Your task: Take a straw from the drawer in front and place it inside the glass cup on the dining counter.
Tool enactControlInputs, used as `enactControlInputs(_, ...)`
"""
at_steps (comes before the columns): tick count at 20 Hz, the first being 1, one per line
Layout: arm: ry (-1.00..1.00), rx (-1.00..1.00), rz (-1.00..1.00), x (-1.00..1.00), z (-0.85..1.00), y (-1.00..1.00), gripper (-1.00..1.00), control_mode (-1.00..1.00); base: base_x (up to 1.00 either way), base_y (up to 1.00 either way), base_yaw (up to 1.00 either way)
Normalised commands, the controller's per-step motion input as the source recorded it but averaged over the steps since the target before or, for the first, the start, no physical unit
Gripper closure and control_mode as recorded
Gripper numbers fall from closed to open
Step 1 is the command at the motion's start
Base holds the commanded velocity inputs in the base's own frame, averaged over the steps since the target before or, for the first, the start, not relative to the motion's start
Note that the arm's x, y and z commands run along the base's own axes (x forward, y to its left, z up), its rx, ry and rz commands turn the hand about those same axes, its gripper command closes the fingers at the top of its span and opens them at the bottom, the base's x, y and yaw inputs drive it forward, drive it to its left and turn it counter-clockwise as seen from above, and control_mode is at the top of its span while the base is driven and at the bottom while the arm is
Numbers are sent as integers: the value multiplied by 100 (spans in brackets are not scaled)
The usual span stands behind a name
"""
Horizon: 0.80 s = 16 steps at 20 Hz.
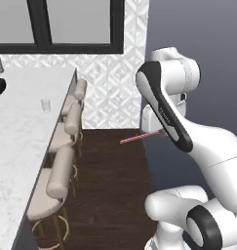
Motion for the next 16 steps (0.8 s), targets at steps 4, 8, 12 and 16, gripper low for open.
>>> enactControlInputs(4,0,0,0,0,0,0,100,100,86,-56,57)
enactControlInputs(8,0,0,0,0,0,0,100,100,82,-57,58)
enactControlInputs(12,0,0,0,0,0,0,100,100,78,-61,58)
enactControlInputs(16,0,0,0,0,0,0,100,100,74,-61,58)
